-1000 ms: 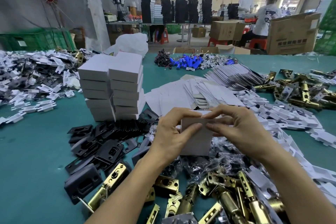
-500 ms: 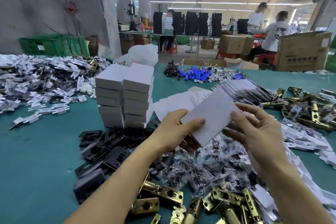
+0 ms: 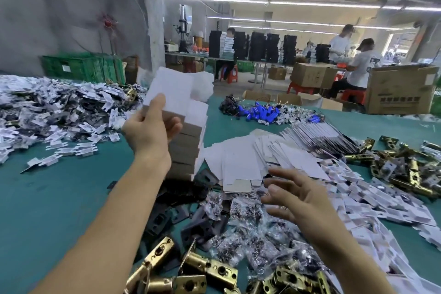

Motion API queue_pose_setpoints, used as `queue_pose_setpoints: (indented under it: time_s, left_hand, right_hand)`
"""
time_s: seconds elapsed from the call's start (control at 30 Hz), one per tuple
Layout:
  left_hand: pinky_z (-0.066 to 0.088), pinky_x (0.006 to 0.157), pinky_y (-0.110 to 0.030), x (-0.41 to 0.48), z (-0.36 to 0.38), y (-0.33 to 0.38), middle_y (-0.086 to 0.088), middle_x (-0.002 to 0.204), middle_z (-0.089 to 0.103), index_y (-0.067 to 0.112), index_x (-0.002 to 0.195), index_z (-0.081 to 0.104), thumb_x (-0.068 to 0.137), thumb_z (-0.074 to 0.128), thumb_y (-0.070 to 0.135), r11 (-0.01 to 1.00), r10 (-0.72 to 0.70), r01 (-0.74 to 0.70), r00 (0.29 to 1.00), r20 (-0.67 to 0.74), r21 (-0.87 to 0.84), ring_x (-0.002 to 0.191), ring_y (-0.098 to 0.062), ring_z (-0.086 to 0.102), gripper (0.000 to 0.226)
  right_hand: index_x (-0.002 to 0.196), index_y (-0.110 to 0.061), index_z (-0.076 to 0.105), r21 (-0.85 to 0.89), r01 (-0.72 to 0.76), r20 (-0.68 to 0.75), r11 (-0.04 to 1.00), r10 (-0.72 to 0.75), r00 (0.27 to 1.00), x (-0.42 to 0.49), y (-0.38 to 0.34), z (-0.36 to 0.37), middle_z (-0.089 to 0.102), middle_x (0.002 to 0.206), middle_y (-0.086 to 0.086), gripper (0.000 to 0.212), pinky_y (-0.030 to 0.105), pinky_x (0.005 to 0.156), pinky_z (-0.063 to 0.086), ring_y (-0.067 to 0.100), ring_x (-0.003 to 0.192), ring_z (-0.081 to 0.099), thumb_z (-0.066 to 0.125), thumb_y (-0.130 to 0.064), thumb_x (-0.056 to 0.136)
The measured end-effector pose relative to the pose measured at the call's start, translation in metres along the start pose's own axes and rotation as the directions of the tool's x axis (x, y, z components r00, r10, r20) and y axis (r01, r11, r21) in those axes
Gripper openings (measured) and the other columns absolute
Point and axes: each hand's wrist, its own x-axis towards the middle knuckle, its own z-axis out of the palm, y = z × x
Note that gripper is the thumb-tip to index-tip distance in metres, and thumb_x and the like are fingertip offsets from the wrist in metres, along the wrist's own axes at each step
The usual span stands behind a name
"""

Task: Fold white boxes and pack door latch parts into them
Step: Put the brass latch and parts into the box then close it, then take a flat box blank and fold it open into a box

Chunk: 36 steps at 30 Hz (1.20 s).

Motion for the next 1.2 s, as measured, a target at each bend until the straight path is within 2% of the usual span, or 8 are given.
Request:
queue_pose_setpoints:
  time_s: [0.13,0.3,0.53,0.7,0.87,0.97,1.1,1.2]
  left_hand:
    - [0.052,0.046,-0.021,0.032,0.003,0.011,0.004,0.05,0.065,0.012,0.08,0.064,0.089,0.075,0.028,1.0,0.013,-0.011,0.994,-0.112,0.016,0.043,-0.01,0.06,0.021]
    - [0.051,0.043,-0.02,0.053,0.003,0.0,-0.007,0.074,0.066,0.013,0.078,0.058,0.092,0.073,0.028,0.992,-0.016,0.039,0.981,-0.192,0.118,0.04,-0.008,0.062,0.025]
    - [0.055,0.049,-0.022,0.063,0.001,-0.003,-0.009,0.098,0.065,0.015,0.108,0.055,0.092,0.074,0.031,0.982,0.019,0.023,0.976,-0.216,0.188,0.047,-0.009,0.066,0.029]
    - [0.056,0.052,-0.021,0.058,0.001,-0.007,-0.005,0.103,0.065,0.024,0.107,0.054,0.087,0.08,0.02,0.977,0.064,-0.016,0.973,-0.221,0.214,0.061,-0.01,0.063,0.034]
    - [0.061,0.058,-0.026,0.059,0.001,-0.013,-0.012,0.13,0.055,0.017,0.117,0.061,0.083,0.083,0.012,0.964,0.119,-0.063,0.971,-0.209,0.257,0.087,-0.02,0.069,0.041]
    - [0.062,0.059,-0.032,0.065,-0.002,-0.019,-0.016,0.13,0.055,0.009,0.116,0.064,0.085,0.08,0.016,0.911,0.158,-0.071,0.969,-0.187,0.406,0.104,-0.033,0.066,0.036]
    - [0.058,0.086,-0.052,0.064,-0.006,-0.026,-0.02,0.129,0.056,0.009,0.12,0.062,0.087,0.074,0.028,0.82,0.215,-0.087,0.963,-0.163,0.566,0.117,-0.042,0.058,0.041]
    - [0.054,0.088,-0.041,0.059,-0.006,-0.028,-0.011,0.12,0.051,0.016,0.133,0.056,0.091,0.068,0.03,0.807,0.278,-0.148,0.949,-0.147,0.571,0.111,-0.032,0.055,0.046]
  right_hand:
    - [0.11,-0.027,0.07,-0.019,-0.036,0.03,0.999,0.037,0.999,0.0,0.004,0.002,0.073,0.103,0.005,0.025,0.037,0.078,0.06,0.028,0.089,0.073,0.069,-0.014,0.089]
    - [0.11,-0.025,0.07,-0.056,-0.06,0.057,0.997,0.063,0.996,0.0,0.006,0.002,0.073,0.104,0.006,0.023,0.04,0.081,0.06,0.028,0.089,0.073,0.067,-0.013,0.091]
    - [0.11,-0.024,0.069,-0.084,-0.075,0.058,0.994,0.08,0.995,0.0,0.006,0.001,0.074,0.104,0.006,0.022,0.045,0.085,0.06,0.026,0.089,0.074,0.067,-0.014,0.091]
    - [0.111,-0.025,0.069,-0.088,-0.081,0.069,0.993,0.087,0.994,0.0,0.007,-0.001,0.074,0.105,0.005,0.022,0.045,0.086,0.059,0.026,0.09,0.074,0.068,-0.016,0.091]
    - [0.11,-0.027,0.069,-0.089,-0.083,0.076,0.993,0.09,0.993,0.001,0.009,-0.002,0.074,0.105,0.005,0.022,0.044,0.085,0.059,0.025,0.09,0.074,0.068,-0.018,0.09]
    - [0.11,-0.028,0.069,-0.101,-0.083,0.084,0.991,0.092,0.992,0.001,0.009,-0.002,0.074,0.105,0.005,0.023,0.042,0.085,0.06,0.024,0.089,0.074,0.069,-0.019,0.09]
    - [0.111,-0.026,0.069,-0.097,-0.096,0.091,0.991,0.105,0.99,0.001,0.01,-0.002,0.074,0.104,0.005,0.022,0.035,0.08,0.061,0.024,0.088,0.074,0.069,-0.017,0.09]
    - [0.111,-0.026,0.068,-0.098,-0.1,0.094,0.99,0.109,0.99,0.001,0.01,-0.002,0.075,0.104,0.005,0.023,0.037,0.081,0.06,0.025,0.089,0.074,0.069,-0.018,0.09]
